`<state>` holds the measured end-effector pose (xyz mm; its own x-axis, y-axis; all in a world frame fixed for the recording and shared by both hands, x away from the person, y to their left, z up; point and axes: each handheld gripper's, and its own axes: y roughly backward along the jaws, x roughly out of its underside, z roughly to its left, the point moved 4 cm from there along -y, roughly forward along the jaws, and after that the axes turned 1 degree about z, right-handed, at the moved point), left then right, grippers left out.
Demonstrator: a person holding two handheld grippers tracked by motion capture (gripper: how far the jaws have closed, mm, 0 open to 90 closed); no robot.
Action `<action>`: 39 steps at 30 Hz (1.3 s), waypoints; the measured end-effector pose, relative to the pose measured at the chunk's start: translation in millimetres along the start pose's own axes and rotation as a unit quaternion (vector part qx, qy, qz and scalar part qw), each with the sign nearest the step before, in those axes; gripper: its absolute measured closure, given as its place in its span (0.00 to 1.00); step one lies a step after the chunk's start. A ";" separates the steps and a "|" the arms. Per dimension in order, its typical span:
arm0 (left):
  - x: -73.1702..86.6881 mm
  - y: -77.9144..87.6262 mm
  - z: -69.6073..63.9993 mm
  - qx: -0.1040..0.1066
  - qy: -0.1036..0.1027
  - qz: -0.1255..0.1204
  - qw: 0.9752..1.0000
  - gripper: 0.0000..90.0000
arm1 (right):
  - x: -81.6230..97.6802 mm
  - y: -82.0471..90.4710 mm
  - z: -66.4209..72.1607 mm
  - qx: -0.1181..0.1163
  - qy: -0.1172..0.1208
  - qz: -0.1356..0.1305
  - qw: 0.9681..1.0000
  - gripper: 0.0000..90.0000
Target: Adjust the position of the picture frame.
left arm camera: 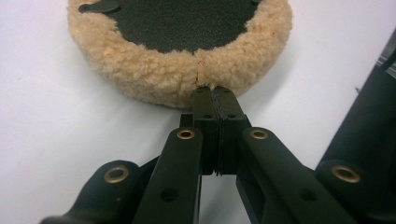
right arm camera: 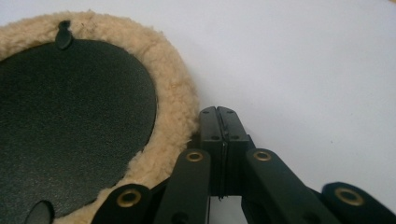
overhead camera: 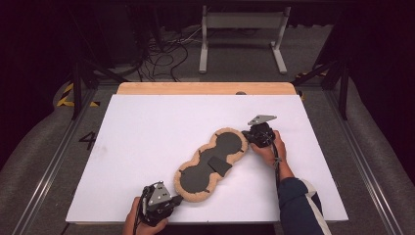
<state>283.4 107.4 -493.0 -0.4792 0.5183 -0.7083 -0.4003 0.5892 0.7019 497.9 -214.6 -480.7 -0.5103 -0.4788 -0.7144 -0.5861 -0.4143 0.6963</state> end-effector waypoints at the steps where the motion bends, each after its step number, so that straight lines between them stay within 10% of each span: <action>1: 0.0 0.3 0.6 0.002 0.000 0.001 1.000 0.99 | 0.0 0.1 0.2 0.001 0.001 0.000 1.000 1.00; 11: -1.1 5.1 35.5 -0.011 0.030 0.004 0.999 0.98 | 8.3 5.6 -1.4 -0.027 -0.017 -0.015 0.999 1.00; 19: -4.4 4.3 53.7 -0.025 0.015 0.009 1.000 0.95 | 13.1 11.4 -2.0 -0.030 -0.013 -0.011 0.999 1.00; 25: -10.6 -1.8 69.4 -0.034 0.009 0.011 0.999 0.95 | 7.4 4.0 -11.7 -0.004 -0.059 -0.015 0.998 1.00; 39: -17.8 -6.4 88.5 -0.048 -0.002 0.017 0.999 0.95 | 10.9 11.3 -10.3 -0.012 -0.031 0.003 0.999 1.00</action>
<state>363.6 149.2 -491.6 -0.4914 0.5389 -0.6842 -0.4569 0.5093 0.7293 492.2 -232.4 -479.9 -0.5524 -0.4325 -0.7125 -0.5685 -0.4296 0.7016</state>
